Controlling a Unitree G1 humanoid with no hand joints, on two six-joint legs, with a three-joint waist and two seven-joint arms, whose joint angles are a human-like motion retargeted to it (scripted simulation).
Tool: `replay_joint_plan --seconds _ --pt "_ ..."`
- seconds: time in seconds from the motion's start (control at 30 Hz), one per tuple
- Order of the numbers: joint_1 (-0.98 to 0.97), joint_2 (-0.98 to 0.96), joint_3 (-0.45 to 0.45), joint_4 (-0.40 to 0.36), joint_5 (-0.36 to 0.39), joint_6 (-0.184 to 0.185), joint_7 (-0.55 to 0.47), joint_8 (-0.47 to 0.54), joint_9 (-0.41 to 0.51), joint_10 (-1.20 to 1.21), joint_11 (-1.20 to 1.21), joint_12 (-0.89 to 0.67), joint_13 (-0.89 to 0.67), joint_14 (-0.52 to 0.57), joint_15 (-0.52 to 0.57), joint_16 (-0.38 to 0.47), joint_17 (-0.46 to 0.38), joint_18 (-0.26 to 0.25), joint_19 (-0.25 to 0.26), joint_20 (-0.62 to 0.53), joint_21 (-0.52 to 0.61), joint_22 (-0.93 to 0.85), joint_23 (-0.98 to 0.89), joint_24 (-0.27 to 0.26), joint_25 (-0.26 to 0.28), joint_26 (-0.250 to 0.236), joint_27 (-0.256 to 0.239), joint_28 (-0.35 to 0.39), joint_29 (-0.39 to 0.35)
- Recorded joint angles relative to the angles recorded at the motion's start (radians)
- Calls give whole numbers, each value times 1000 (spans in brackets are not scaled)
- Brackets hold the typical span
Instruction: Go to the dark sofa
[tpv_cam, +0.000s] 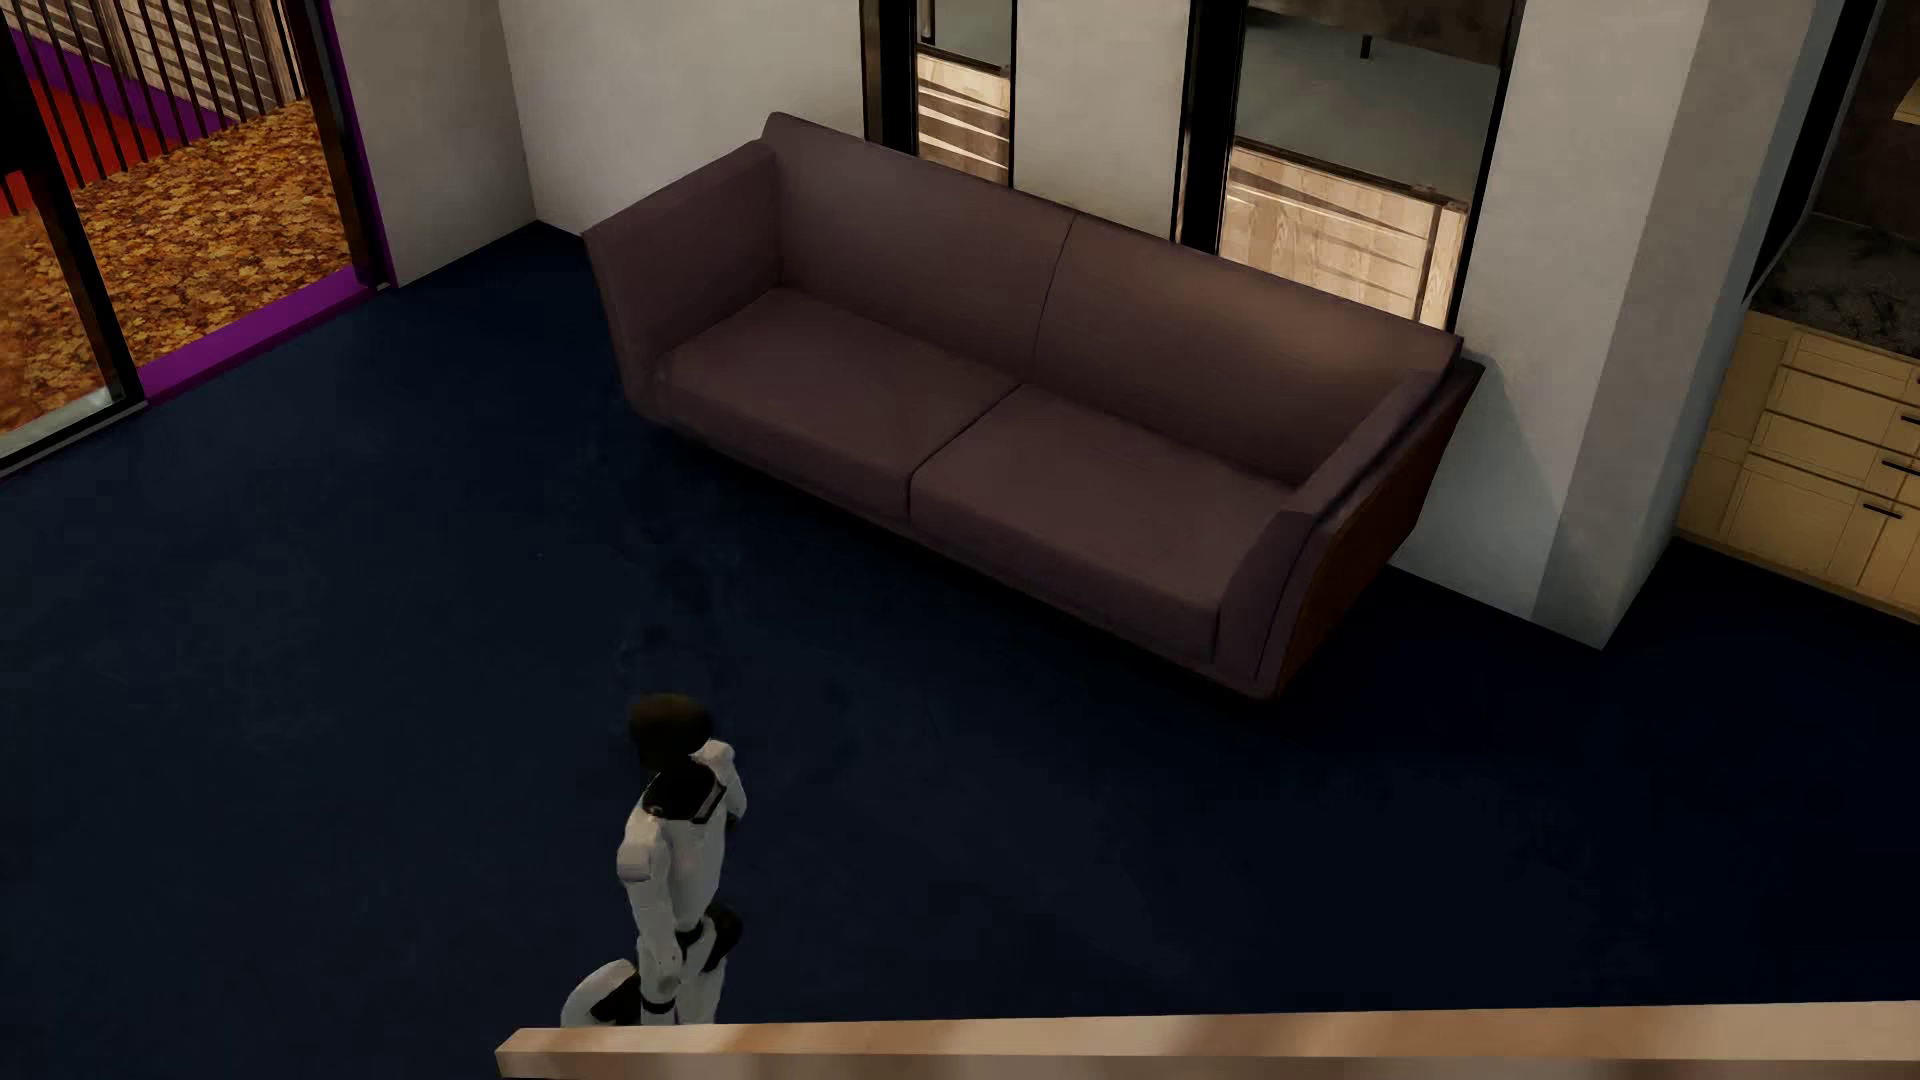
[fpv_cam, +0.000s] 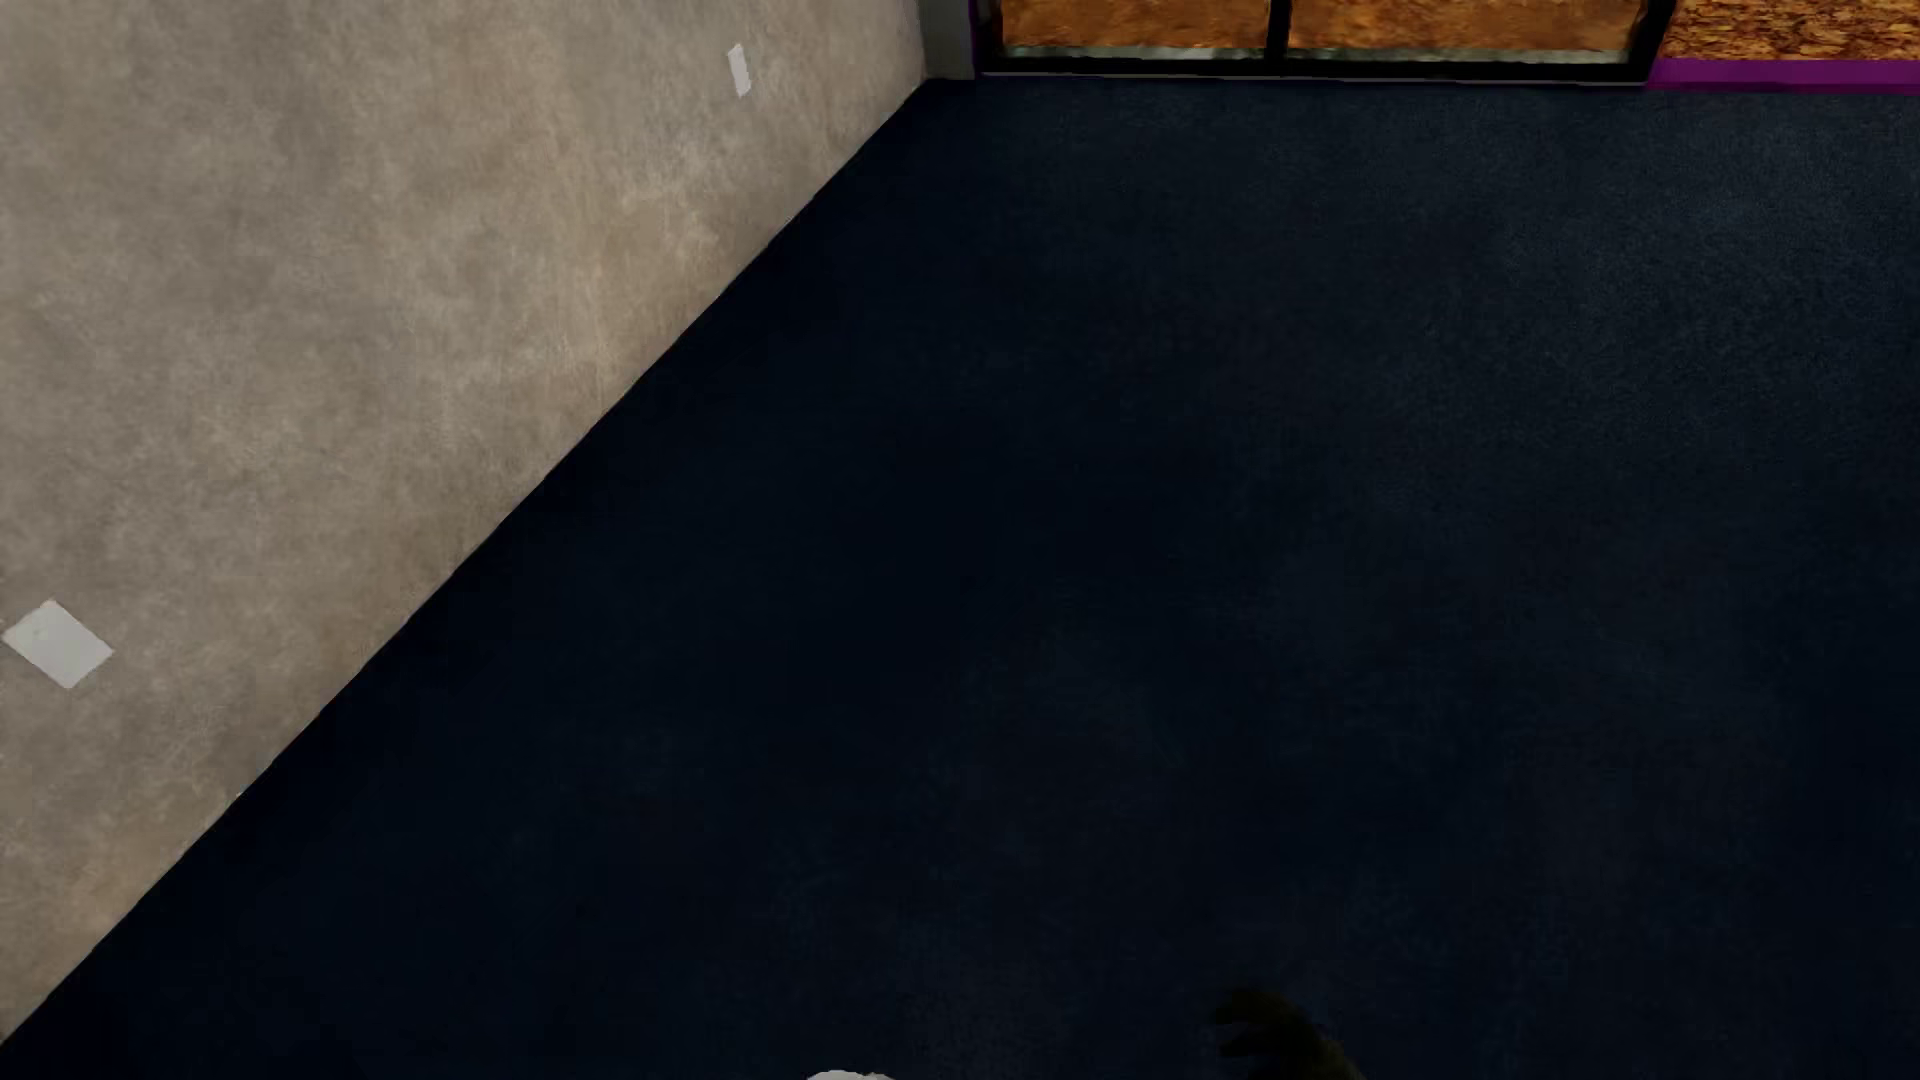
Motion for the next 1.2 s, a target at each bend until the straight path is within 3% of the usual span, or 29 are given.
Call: replay_joint_plan --seconds 0.03,0.07,0.1,0.13,0.17,0.23,0.3,0.37,0.4,0.47,0.53,0.67,0.7,0.77,0.8,0.83,0.9,0.93,1.0,1.03,1.07,1.13,1.2 --pt "9 43 1 2 -16 7 0 0 5 -73 -5 18 -16 -17 -18 3 -2 0 0 -23 -14 -16 -32 0 0 0 0 0 0" --pt "9 93 -7 -4 -31 15 0 0 10 -166 -19 28 -21 -295 -33 6 -3 0 0 -40 -24 -29 -62 0 0 0 0 0 0" --pt "-4 145 -20 -15 -45 20 0 0 11 -186 -34 29 -14 -362 -41 8 -1 0 0 -47 -33 -34 -89 0 0 0 0 0 0" --pt "-28 184 -32 -28 -55 21 0 0 0 -84 -43 21 8 -138 -39 10 7 0 0 -43 -45 -30 -107 0 0 0 0 0 0" --pt "-54 208 -35 -43 -67 12 0 0 -21 -48 -43 6 44 -6 -22 14 21 0 0 -26 -54 -17 -110 0 0 0 0 0 0" --pt "-78 218 -21 -78 -112 -56 0 0 -59 32 6 -45 117 107 76 32 76 0 0 15 -24 40 -21 0 0 0 0 0 0" --pt "-8 164 -6 -95 -153 -139 0 0 -50 91 170 -122 148 46 285 59 126 0 0 56 143 88 178 0 0 0 0 0 0" --pt "82 -34 -27 -129 -190 -173 0 0 -13 80 460 -210 139 -46 544 75 118 0 0 94 364 58 281 0 0 0 0 0 0" --pt "119 -151 -63 -144 -195 -173 0 0 4 78 629 -244 148 -99 582 84 102 0 0 94 407 16 287 0 0 0 0 0 0" --pt "220 -349 -150 -147 -175 -157 0 0 37 70 898 -296 189 -205 384 108 81 0 0 108 343 -81 291 0 0 0 0 0 0" --pt "347 -492 -240 -118 -147 -137 0 0 61 49 916 -333 244 -297 242 127 58 0 0 185 252 -179 265 0 0 0 0 0 0" --pt "525 -630 -423 -61 -161 -98 0 0 44 -6 280 -408 298 -455 369 133 38 0 0 377 99 -330 191 0 0 0 0 0 0" --pt "571 -614 -456 -54 -174 -93 0 0 39 -18 108 -428 304 -500 349 128 38 0 0 399 88 -363 194 0 0 0 0 0 0" --pt "652 -582 -502 -41 -208 -90 0 0 23 -23 -12 -462 309 -583 143 119 57 0 0 399 78 -426 241 0 0 0 0 0 0" --pt "677 -585 -516 -28 -219 -85 0 0 7 -13 6 -472 309 -594 100 112 72 0 0 391 85 -454 276 0 0 0 0 0 0" --pt "688 -604 -524 -12 -222 -74 0 0 -18 6 26 -466 308 -568 141 103 86 0 0 381 102 -481 313 0 0 0 0 0 0" --pt "683 -661 -499 21 -193 -22 0 0 -79 67 85 -399 307 -391 398 72 102 0 0 359 147 -511 384 0 0 0 0 0 0" --pt "683 -665 -465 36 -155 13 0 0 -95 125 121 -343 300 -239 471 47 95 0 0 349 182 -490 411 0 0 0 0 0 0" --pt "604 -579 -408 67 -67 67 0 0 -97 339 133 -245 273 114 427 11 66 0 0 277 198 -379 405 0 0 0 0 0 0" --pt "508 -515 -393 86 -28 89 0 0 -95 478 107 -219 258 210 363 7 53 0 0 192 171 -308 373 0 0 0 0 0 0" --pt "400 -456 -372 95 4 102 0 0 -92 621 84 -206 242 205 302 7 43 0 0 92 126 -236 333 0 0 0 0 0 0" --pt "207 -354 -280 79 52 102 0 0 -79 845 43 -172 199 12 220 2 28 0 0 -55 32 -111 233 0 0 0 0 0 0" --pt "73 -233 -171 52 74 84 0 0 -56 848 -5 -109 154 -148 150 -5 16 0 0 -85 -41 -13 110 0 0 0 0 0 0"
